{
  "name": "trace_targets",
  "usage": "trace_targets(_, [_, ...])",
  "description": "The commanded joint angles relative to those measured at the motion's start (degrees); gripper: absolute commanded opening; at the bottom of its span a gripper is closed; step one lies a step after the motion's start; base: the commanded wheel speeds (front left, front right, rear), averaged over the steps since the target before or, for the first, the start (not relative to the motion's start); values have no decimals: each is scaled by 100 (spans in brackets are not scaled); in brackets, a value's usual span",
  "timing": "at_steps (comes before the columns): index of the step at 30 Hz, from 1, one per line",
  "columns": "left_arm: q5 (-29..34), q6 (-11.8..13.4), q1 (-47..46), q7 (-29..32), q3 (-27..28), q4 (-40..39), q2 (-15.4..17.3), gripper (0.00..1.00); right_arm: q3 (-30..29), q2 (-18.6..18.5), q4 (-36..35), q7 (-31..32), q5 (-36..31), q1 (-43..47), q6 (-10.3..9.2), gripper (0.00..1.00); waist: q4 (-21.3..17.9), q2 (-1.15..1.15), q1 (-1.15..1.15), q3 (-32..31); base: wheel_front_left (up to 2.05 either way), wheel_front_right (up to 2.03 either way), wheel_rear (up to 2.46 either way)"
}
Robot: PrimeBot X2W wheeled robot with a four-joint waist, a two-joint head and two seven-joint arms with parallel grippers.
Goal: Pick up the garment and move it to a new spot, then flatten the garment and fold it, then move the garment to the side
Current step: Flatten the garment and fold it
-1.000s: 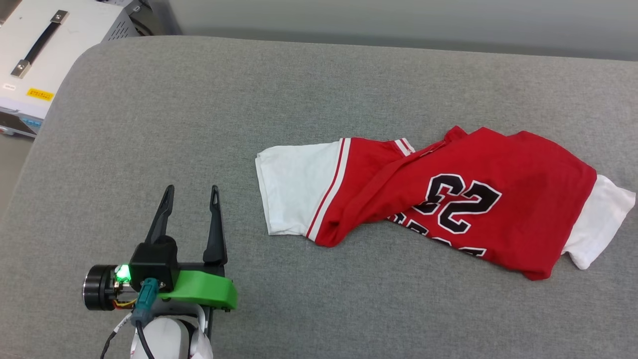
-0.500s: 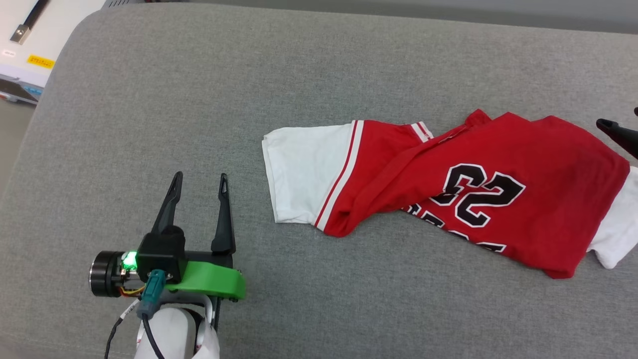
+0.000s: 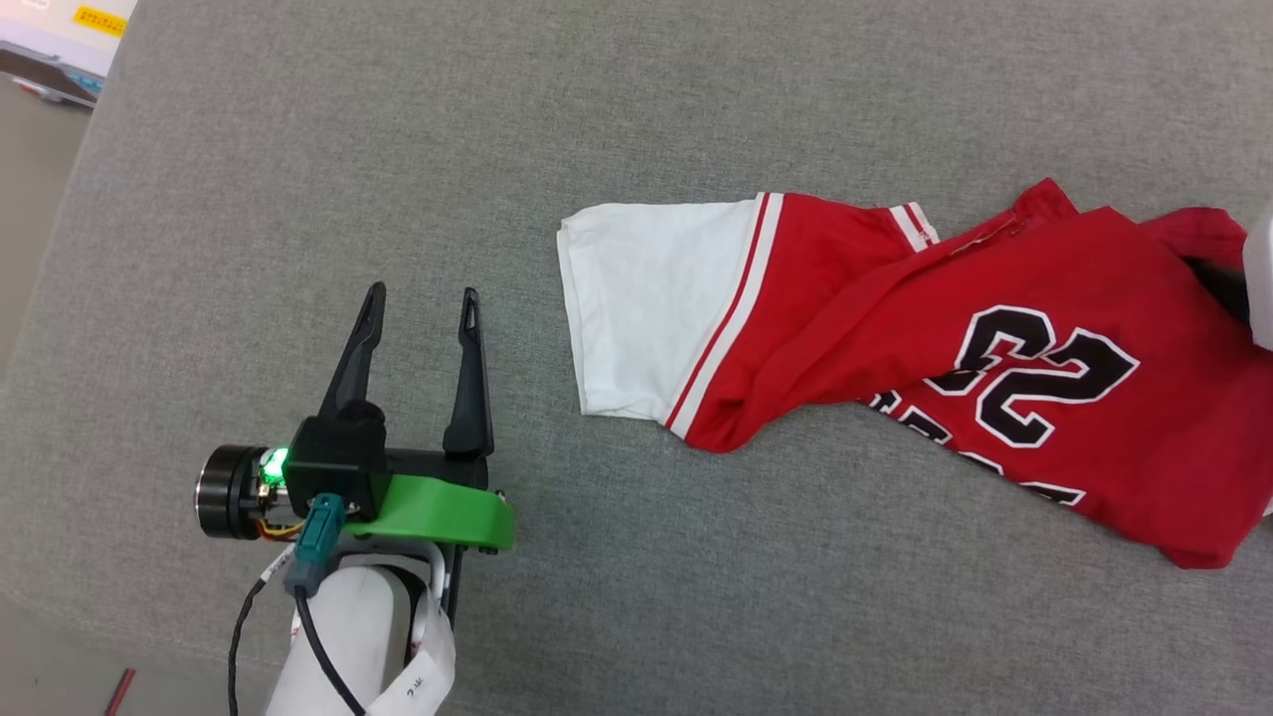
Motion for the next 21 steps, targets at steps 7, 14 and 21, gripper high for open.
trace_targets(7, [-56,66,-58,-34,120,21,-35,100,162,238,217,-407,181,288,-8,0,-7,0,0,-17,0,0,0])
trace_targets(14, [61,11,101,-34,256,86,-23,100,-77,62,-326,-1307,569,241,-8,0,-174,0,0,-422,0,0,0])
trace_targets(21, [94,11,399,-34,407,150,16,100,-301,-399,-1849,-2113,1053,676,-8,0,-419,0,0,-907,0,0,0])
